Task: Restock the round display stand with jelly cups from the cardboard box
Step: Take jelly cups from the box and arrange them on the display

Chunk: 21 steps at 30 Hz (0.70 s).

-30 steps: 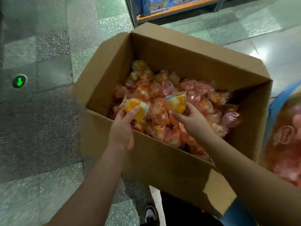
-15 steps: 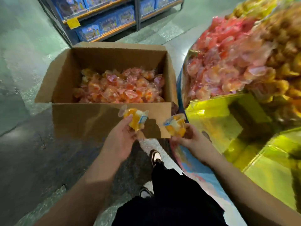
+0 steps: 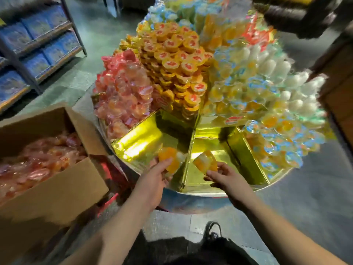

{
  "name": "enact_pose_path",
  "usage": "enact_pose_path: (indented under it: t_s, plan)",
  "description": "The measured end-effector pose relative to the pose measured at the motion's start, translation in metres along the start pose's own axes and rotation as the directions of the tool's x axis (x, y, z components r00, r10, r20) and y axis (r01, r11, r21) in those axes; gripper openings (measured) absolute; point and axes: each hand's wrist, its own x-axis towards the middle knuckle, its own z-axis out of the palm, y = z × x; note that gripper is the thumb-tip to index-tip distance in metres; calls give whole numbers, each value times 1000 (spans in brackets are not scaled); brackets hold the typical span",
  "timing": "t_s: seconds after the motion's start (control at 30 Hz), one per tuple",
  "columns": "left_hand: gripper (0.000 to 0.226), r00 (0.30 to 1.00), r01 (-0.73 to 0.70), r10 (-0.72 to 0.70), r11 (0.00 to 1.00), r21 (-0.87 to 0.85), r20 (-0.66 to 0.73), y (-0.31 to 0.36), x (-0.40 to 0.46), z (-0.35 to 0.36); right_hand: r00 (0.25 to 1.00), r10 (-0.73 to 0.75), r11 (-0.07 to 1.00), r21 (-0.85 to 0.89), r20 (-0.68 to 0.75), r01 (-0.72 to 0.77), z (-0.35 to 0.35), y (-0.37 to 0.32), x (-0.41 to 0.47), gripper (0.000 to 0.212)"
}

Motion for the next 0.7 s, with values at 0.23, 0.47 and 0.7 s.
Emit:
enact_pose_path:
  t_s: [0.23, 0.47, 0.7]
  plan:
    - [55, 991, 46, -70, 980, 196, 118, -71, 51, 154, 991, 50, 976, 217, -126, -21, -153, 34, 18, 27]
    - [50, 995, 25, -53, 953, 301, 86, -143, 117, 284, 959, 90, 975, 222, -268, -29, -315, 52, 57, 34]
    - [42, 989, -150, 115, 727, 671, 96, -169, 178, 355, 940, -146, 928, -371, -307, 23, -435, 9, 99, 28]
